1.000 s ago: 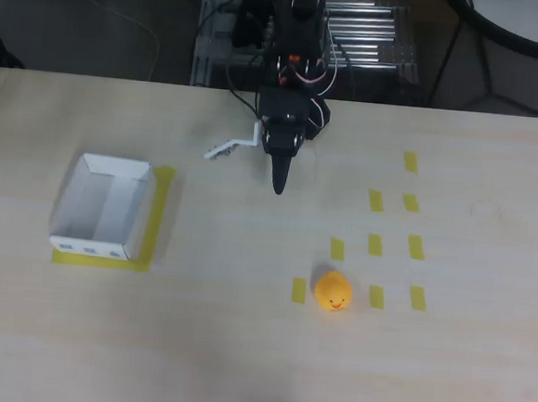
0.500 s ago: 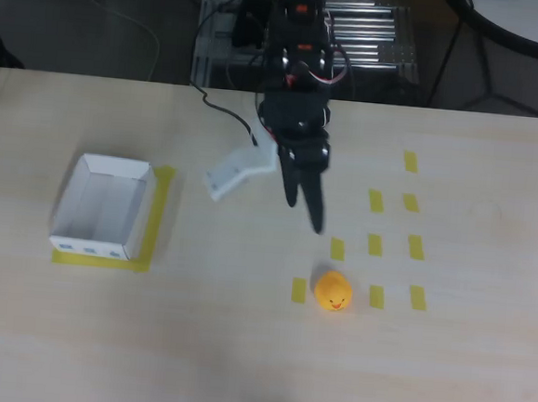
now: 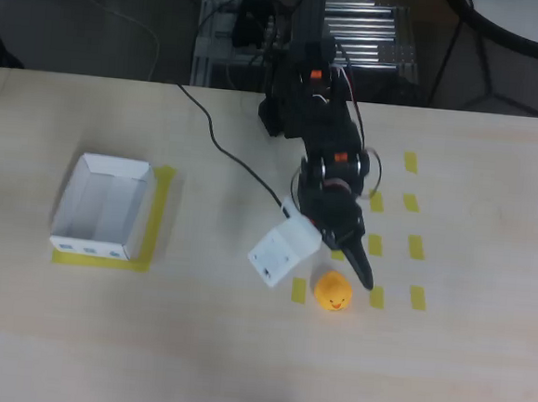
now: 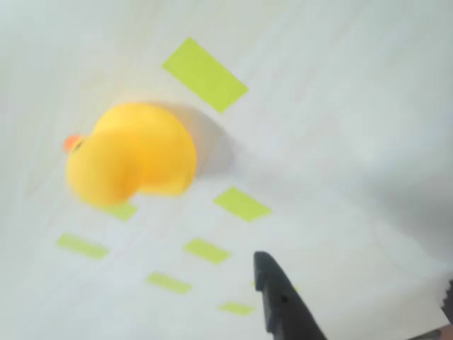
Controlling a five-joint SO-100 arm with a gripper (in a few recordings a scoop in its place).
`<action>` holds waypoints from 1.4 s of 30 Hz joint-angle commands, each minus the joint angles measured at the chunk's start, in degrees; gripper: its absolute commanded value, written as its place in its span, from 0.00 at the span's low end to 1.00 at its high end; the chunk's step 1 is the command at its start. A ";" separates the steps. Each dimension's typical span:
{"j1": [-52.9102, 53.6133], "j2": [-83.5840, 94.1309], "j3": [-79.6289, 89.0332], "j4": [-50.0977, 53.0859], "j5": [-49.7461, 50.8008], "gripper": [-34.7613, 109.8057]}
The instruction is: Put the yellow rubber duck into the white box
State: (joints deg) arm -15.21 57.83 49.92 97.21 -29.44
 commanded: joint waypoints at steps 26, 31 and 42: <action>0.70 -11.60 -30.50 1.14 6.50 0.24; 8.61 18.81 -20.21 0.79 9.58 0.24; 53.00 47.29 -0.53 -6.59 10.37 0.24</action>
State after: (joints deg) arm 18.54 95.45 44.30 95.10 -18.54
